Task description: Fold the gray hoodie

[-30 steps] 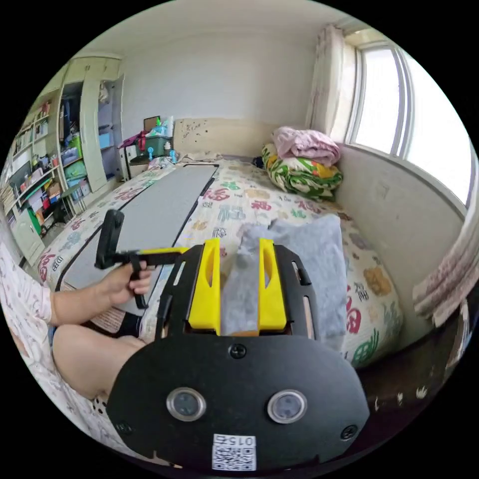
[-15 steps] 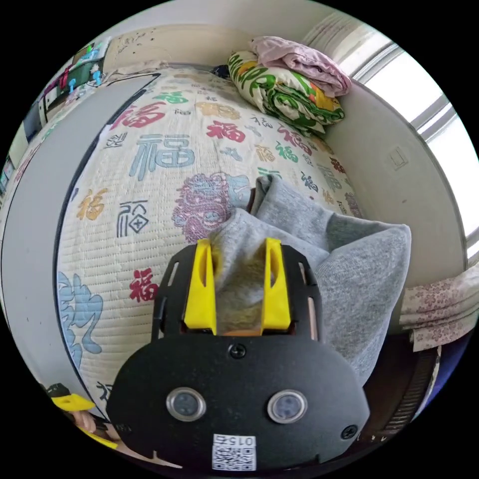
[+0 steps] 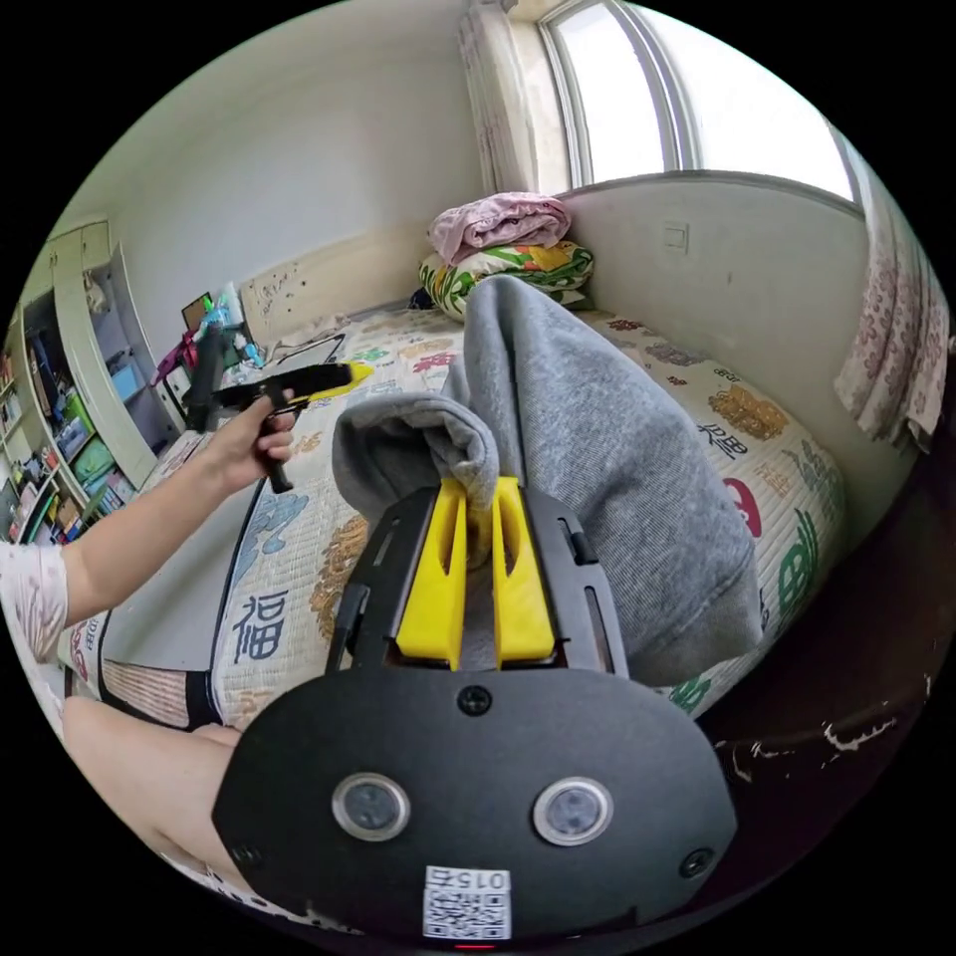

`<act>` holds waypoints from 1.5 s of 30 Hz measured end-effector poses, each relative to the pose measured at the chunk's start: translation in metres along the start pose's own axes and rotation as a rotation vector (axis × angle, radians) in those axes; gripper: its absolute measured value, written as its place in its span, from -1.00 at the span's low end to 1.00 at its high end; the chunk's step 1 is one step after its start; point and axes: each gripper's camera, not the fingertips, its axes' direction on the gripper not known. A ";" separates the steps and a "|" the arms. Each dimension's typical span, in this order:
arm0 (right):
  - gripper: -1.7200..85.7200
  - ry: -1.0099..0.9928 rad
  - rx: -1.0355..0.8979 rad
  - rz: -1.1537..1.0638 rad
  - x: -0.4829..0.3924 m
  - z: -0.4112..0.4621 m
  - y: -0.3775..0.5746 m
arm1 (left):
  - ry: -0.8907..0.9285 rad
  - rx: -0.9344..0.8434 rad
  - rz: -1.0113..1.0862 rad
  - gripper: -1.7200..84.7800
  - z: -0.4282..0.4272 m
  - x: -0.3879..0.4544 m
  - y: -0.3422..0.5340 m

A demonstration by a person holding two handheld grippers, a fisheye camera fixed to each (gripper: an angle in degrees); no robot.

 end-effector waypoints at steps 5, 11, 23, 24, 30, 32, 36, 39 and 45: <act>-0.85 -0.060 0.041 0.031 0.014 -0.015 0.012 | -0.020 0.022 -0.089 -0.61 0.116 -0.001 -0.043; -0.85 -0.080 0.053 -0.015 0.026 -0.029 0.020 | -0.051 0.024 -0.118 -0.65 0.204 0.000 -0.026; -0.85 -0.090 0.298 0.082 0.044 -0.154 0.016 | 0.230 0.372 -0.129 -0.89 0.041 0.062 0.063; -0.85 -0.075 0.355 0.075 0.042 -0.184 0.014 | 0.252 0.426 -0.113 -0.90 0.000 0.073 0.073; -0.85 -0.081 0.618 0.157 0.065 -0.332 0.013 | 0.251 0.647 0.007 -0.91 -0.210 0.131 0.138; -0.85 -0.102 0.643 0.192 0.074 -0.362 0.012 | 0.223 0.717 0.014 -0.92 -0.279 0.139 0.166; -0.86 -0.305 0.594 0.286 0.093 -0.391 0.011 | 0.113 0.880 0.044 -0.92 -0.447 0.155 0.248; -0.86 -0.467 0.540 0.260 0.073 -0.395 0.009 | 0.015 0.971 0.118 -0.92 -0.562 0.183 0.312; -0.86 -0.769 0.432 0.164 0.002 -0.359 -0.021 | -0.229 1.035 0.047 -0.91 -0.700 0.221 0.405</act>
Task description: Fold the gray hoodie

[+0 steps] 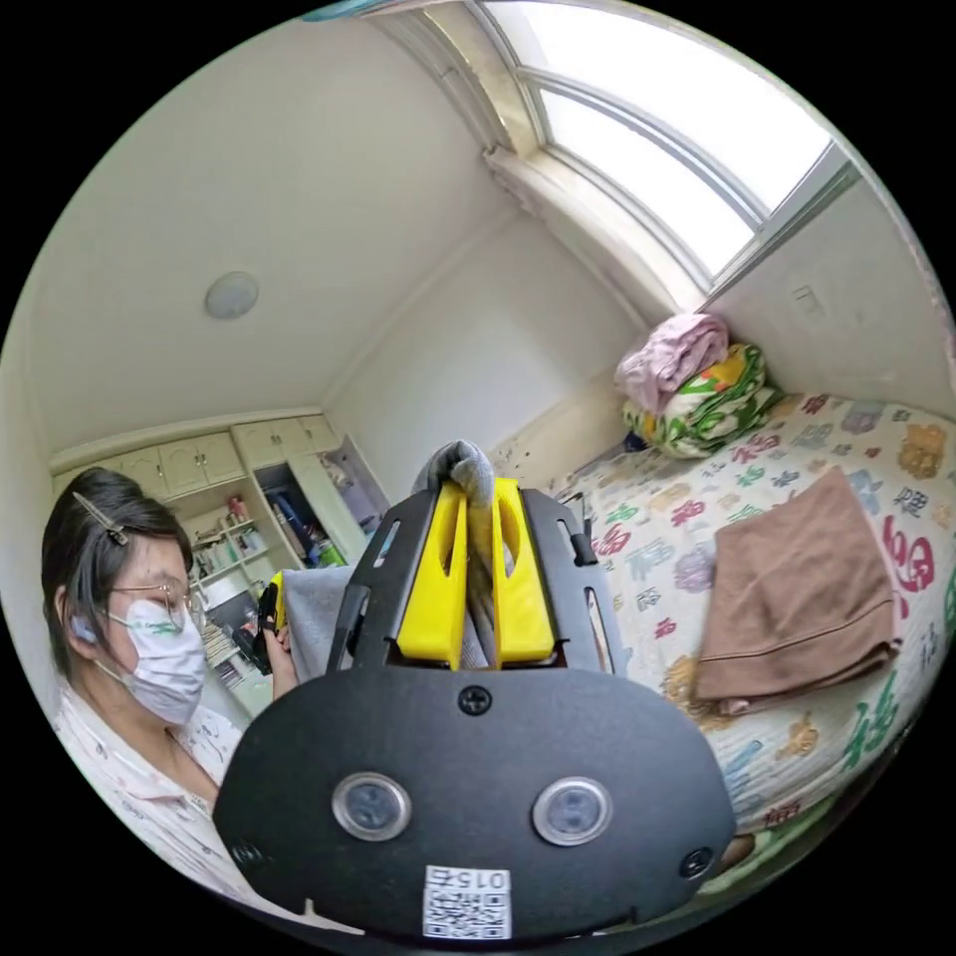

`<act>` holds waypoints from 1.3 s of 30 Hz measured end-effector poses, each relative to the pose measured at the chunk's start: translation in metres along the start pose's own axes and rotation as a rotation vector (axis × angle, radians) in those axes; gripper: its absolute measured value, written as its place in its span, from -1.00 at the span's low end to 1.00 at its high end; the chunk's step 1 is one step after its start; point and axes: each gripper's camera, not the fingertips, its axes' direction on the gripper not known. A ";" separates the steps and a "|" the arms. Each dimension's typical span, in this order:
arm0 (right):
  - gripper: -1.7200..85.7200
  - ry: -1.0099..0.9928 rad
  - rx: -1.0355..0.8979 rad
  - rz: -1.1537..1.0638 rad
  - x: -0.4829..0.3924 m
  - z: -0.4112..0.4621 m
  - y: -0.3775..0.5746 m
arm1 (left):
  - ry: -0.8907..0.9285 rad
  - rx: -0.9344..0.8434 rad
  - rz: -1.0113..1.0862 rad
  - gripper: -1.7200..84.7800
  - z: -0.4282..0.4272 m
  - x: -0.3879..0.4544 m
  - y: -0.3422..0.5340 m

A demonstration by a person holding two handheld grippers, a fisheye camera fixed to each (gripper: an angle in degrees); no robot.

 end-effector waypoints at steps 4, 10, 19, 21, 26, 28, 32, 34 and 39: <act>-0.86 -0.032 -0.105 0.003 0.007 0.083 0.000 | -0.177 -0.020 -0.066 -0.90 -0.026 -0.025 0.007; -0.79 0.251 -0.509 0.018 0.082 0.308 0.019 | -0.522 -0.143 -0.120 -0.84 0.024 -0.114 0.083; -0.75 0.107 -0.812 -0.186 0.110 0.298 0.141 | -0.388 -0.708 0.035 -0.76 0.065 -0.079 0.169; -0.76 0.026 -0.908 -0.255 0.116 0.283 0.159 | -0.298 -0.896 0.111 -0.72 0.080 -0.049 0.196; -0.75 -0.068 -1.033 -0.473 0.113 0.291 0.175 | -0.108 -1.062 0.216 -0.68 0.112 -0.008 0.212; -0.74 -0.087 -1.048 -0.539 0.116 0.305 0.175 | -0.070 -1.089 0.207 -0.66 0.129 -0.007 0.209; -0.71 -0.076 -1.113 -0.654 0.133 0.350 0.179 | -0.087 -1.146 0.261 -0.65 0.177 0.009 0.203; -0.69 -0.058 -1.140 -0.683 0.140 0.366 0.182 | -0.089 -1.178 0.307 -0.65 0.198 0.025 0.205; -0.64 -0.031 -1.142 -0.575 0.185 0.369 0.165 | -0.129 -1.247 0.257 -0.64 0.224 0.052 0.213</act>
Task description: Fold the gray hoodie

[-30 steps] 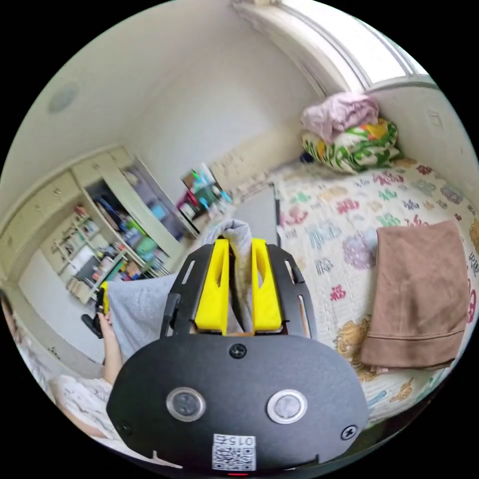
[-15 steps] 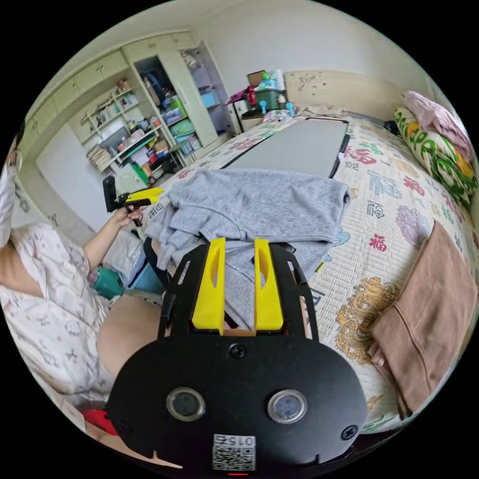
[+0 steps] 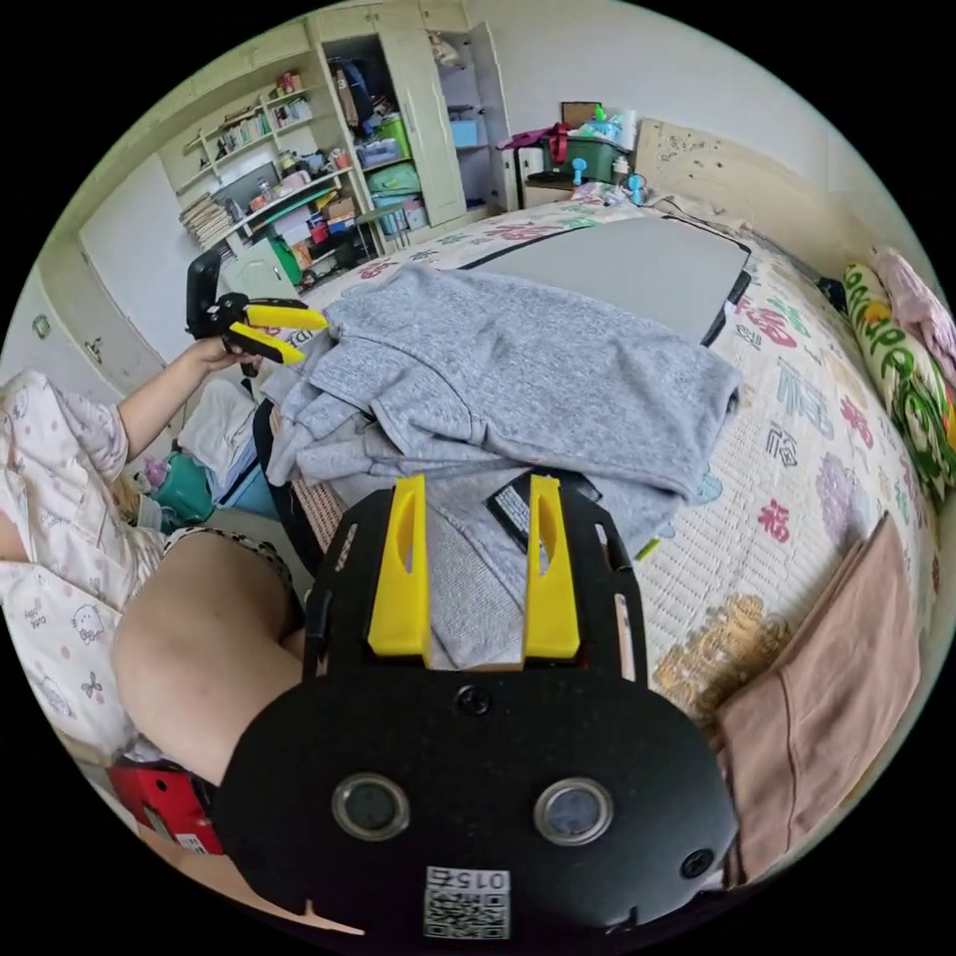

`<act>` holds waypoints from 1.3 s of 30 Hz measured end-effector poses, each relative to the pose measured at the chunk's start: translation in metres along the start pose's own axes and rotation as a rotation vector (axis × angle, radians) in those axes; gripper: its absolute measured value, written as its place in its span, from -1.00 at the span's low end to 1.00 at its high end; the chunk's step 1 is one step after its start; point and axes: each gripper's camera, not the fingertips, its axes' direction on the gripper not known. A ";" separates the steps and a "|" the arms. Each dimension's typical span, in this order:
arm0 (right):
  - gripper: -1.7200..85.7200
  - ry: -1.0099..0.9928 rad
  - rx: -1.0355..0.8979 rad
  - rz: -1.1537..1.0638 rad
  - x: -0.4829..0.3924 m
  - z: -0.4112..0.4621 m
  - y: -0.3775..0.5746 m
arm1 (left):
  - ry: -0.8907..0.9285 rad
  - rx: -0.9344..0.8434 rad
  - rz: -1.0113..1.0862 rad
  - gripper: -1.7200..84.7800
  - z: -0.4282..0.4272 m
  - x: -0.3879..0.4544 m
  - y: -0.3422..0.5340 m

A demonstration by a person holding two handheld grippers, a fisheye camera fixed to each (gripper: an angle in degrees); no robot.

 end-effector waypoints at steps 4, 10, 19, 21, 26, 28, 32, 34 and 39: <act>-0.64 0.002 0.019 0.196 0.052 -0.022 0.038 | -0.050 0.078 -0.159 -0.64 -0.032 0.003 0.006; -0.65 -0.125 0.042 0.481 0.140 -0.047 0.089 | -0.249 0.041 -0.594 -0.63 -0.067 -0.025 0.049; -0.71 -0.319 -0.006 0.610 0.207 -0.015 0.058 | -0.088 0.000 -0.766 -0.64 -0.030 -0.019 0.040; -0.78 -0.285 -0.045 0.595 0.212 -0.011 0.047 | -0.137 -0.012 -0.757 -0.75 -0.028 -0.010 0.035; -0.89 -0.190 -0.036 0.558 0.210 -0.029 0.045 | -0.241 0.008 -0.671 -0.90 -0.047 0.018 0.023; -0.90 -0.147 -0.034 0.533 0.205 -0.041 0.049 | -0.270 0.014 -0.626 -0.91 -0.059 0.028 0.018; -0.90 -0.121 -0.097 0.467 0.183 -0.043 0.058 | -0.313 -0.029 -0.553 -0.92 -0.072 0.041 0.022; -0.88 -0.074 -0.167 0.422 0.170 -0.028 0.060 | -0.333 -0.084 -0.510 -0.92 -0.058 0.046 0.029; -0.84 -0.100 0.006 0.423 0.185 -0.050 0.074 | -0.285 -0.094 -0.476 -0.91 -0.054 0.032 0.052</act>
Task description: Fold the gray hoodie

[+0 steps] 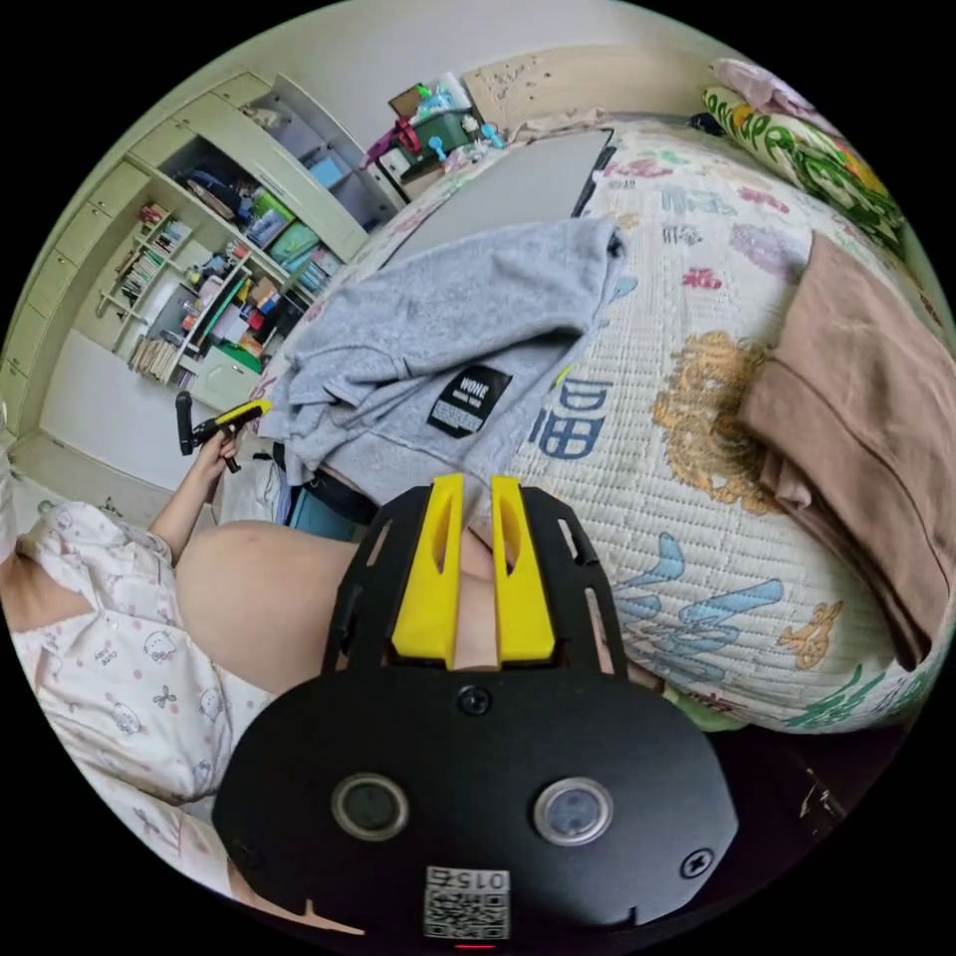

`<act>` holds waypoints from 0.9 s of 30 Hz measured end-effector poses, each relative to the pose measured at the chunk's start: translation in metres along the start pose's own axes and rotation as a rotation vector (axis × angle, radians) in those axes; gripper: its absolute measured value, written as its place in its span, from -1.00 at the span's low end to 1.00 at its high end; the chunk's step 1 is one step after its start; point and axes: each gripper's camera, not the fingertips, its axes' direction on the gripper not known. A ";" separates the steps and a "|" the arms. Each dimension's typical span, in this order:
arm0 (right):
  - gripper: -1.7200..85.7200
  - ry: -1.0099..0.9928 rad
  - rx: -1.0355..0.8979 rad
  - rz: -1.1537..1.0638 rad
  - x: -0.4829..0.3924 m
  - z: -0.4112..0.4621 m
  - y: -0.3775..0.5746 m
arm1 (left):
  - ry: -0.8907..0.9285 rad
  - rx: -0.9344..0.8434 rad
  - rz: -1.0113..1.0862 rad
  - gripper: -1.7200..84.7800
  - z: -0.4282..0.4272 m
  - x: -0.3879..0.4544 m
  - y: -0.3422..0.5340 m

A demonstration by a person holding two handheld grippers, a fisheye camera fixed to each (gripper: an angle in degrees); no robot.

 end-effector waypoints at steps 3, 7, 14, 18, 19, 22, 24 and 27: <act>-0.84 0.115 0.127 -0.075 -0.002 -0.033 0.003 | -0.105 0.000 -0.033 -0.90 -0.023 -0.023 -0.004; -0.80 0.148 0.200 -0.212 -0.016 -0.041 -0.002 | -0.038 0.139 0.013 -0.86 -0.060 -0.032 -0.013; -0.70 0.053 0.145 -0.486 -0.037 0.042 -0.031 | 0.262 -0.002 0.450 -0.71 0.001 0.034 -0.067; -0.69 0.055 0.076 -0.576 -0.039 0.085 -0.046 | 0.180 -0.081 0.663 -0.64 0.042 0.058 -0.071; -0.69 0.065 0.062 -0.588 -0.039 0.091 -0.048 | 0.160 -0.097 0.683 -0.64 0.047 0.058 -0.071; -0.69 0.110 -0.002 -0.624 -0.030 0.117 -0.057 | 0.098 -0.140 0.761 -0.66 0.068 0.054 -0.067; -0.72 0.102 -0.047 -0.613 -0.014 0.137 -0.064 | 0.138 -0.134 0.776 -0.71 0.077 0.039 -0.062; -0.79 0.097 -0.052 -0.598 0.005 0.149 -0.066 | 0.177 -0.150 0.742 -0.78 0.092 0.009 -0.060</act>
